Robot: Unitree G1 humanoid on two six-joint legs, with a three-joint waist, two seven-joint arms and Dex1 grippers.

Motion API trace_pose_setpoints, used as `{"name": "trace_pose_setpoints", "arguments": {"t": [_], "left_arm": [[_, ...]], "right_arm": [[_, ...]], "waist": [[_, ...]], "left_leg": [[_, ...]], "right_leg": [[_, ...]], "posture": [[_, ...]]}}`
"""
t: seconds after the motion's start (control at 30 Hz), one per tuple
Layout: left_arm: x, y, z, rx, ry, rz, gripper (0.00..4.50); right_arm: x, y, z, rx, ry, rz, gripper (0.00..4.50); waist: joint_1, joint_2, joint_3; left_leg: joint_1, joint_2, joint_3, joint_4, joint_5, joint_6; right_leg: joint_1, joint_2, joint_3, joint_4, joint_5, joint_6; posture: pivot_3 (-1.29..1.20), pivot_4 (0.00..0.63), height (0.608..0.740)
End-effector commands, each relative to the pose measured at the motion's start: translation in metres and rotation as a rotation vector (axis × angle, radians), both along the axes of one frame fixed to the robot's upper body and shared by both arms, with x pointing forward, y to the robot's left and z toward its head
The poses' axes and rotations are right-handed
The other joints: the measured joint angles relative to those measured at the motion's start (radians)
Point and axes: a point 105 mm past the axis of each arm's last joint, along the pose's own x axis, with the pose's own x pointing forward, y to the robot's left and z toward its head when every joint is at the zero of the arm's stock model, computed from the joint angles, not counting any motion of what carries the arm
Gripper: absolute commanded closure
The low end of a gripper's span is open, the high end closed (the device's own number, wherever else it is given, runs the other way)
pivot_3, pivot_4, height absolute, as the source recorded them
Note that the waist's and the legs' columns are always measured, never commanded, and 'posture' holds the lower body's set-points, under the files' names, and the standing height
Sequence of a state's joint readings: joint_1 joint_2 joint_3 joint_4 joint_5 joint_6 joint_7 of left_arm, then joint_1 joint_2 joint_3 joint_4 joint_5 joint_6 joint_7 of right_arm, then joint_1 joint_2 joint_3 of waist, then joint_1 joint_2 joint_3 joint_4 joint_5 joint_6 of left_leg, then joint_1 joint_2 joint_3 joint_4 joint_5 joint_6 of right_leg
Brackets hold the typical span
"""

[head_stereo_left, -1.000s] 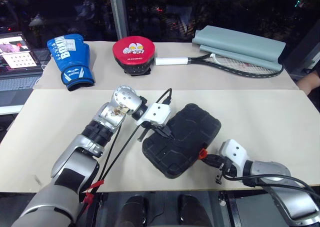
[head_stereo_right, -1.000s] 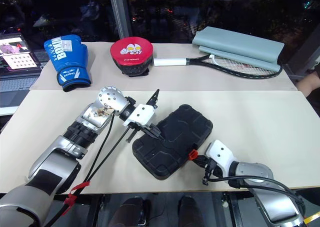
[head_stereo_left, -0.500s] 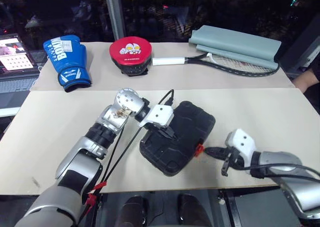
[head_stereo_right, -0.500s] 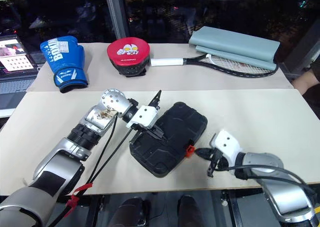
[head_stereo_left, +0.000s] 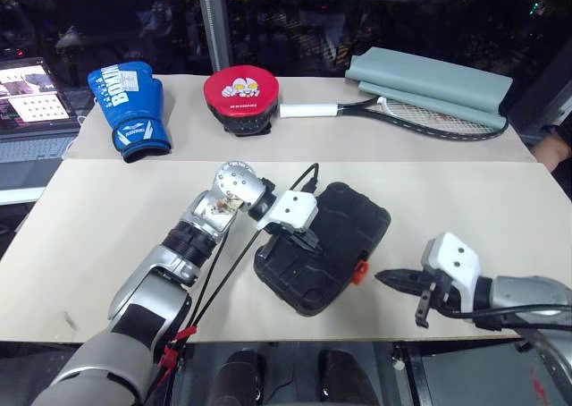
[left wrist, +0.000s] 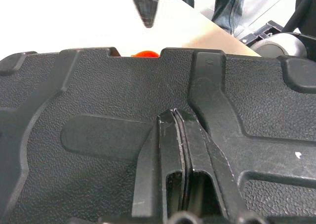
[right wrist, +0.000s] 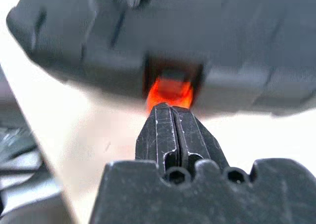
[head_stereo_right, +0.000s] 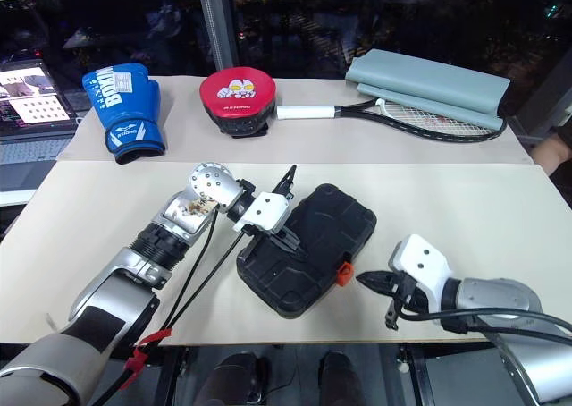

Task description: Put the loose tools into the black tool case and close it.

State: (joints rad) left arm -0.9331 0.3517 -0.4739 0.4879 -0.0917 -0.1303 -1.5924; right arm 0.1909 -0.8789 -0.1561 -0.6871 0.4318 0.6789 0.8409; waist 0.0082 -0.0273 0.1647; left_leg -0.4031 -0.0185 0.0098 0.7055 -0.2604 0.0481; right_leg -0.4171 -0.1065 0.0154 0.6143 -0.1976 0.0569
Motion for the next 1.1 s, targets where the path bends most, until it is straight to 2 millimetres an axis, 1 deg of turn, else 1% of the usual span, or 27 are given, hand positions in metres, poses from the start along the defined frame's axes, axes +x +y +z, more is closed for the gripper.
{"name": "trace_pose_setpoints", "arguments": {"t": [0.03, 0.3, 0.47, 0.57, 0.73, 0.87, 1.1], "left_arm": [[0.003, 0.006, -0.012, 0.082, 0.001, 0.017, 4.44], [0.002, 0.005, -0.011, 0.086, 0.0, 0.009, 4.44], [0.002, 0.006, -0.01, 0.089, -0.001, 0.009, 4.44], [0.002, 0.007, -0.01, 0.093, -0.002, 0.007, 4.44], [0.001, 0.005, -0.011, 0.092, 0.001, 0.0, 4.44], [0.0, 0.003, -0.011, 0.091, 0.002, -0.001, 4.44], [-0.003, 0.001, -0.021, 0.107, -0.012, -0.025, 4.44]], "right_arm": [[0.013, 0.006, -0.006, 0.021, -0.041, -0.023, 4.5], [0.028, 0.014, -0.03, 0.038, -0.029, -0.053, 4.5], [0.031, 0.018, -0.032, 0.064, -0.038, -0.06, 4.5], [0.036, 0.023, -0.025, 0.107, -0.069, -0.062, 4.5], [0.041, 0.031, -0.008, 0.184, -0.122, -0.063, 4.5], [0.042, 0.035, 0.003, 0.203, -0.147, -0.054, 4.5], [0.04, 0.038, 0.023, 0.197, -0.179, -0.009, 4.5]], "waist": [[0.0, 0.0, 0.0], [0.001, 0.0, 0.0], [-0.001, 0.0, 0.0], [-0.003, 0.0, 0.0], [-0.015, 0.0, 0.0], [-0.022, 0.0, 0.0], [-0.023, 0.0, 0.0]], "left_leg": [[0.0, 0.0, 0.0, 0.0, 0.0, 0.0], [0.0, 0.0, 0.0, 0.0, 0.0, 0.0], [0.001, 0.0, 0.0, 0.0, 0.0, 0.0], [0.001, 0.0, 0.0, 0.0, 0.0, 0.0], [0.001, 0.0, 0.0, 0.0, 0.0, 0.0], [0.001, 0.0, 0.0, 0.0, 0.0, 0.0], [0.0, 0.0, 0.0, 0.0, 0.0, 0.0]], "right_leg": [[0.0, 0.0, 0.0, 0.0, 0.0, 0.0], [0.0, 0.0, 0.0, 0.0, 0.0, 0.0], [0.0, 0.0, 0.0, 0.0, 0.0, 0.0], [0.001, 0.001, 0.0, 0.0, 0.0, 0.0], [0.0, 0.001, 0.001, 0.001, 0.0, 0.0], [-0.001, 0.001, 0.001, 0.002, 0.0, -0.001], [-0.002, 0.001, 0.002, 0.002, 0.0, -0.001]], "posture": [[0.0, 0.15, 0.736], [0.0, 0.15, 0.736], [0.0, 0.15, 0.736], [0.0, 0.15, 0.736], [0.0, 0.15, 0.736], [0.0, 0.15, 0.736], [0.0, 0.15, 0.736]]}}
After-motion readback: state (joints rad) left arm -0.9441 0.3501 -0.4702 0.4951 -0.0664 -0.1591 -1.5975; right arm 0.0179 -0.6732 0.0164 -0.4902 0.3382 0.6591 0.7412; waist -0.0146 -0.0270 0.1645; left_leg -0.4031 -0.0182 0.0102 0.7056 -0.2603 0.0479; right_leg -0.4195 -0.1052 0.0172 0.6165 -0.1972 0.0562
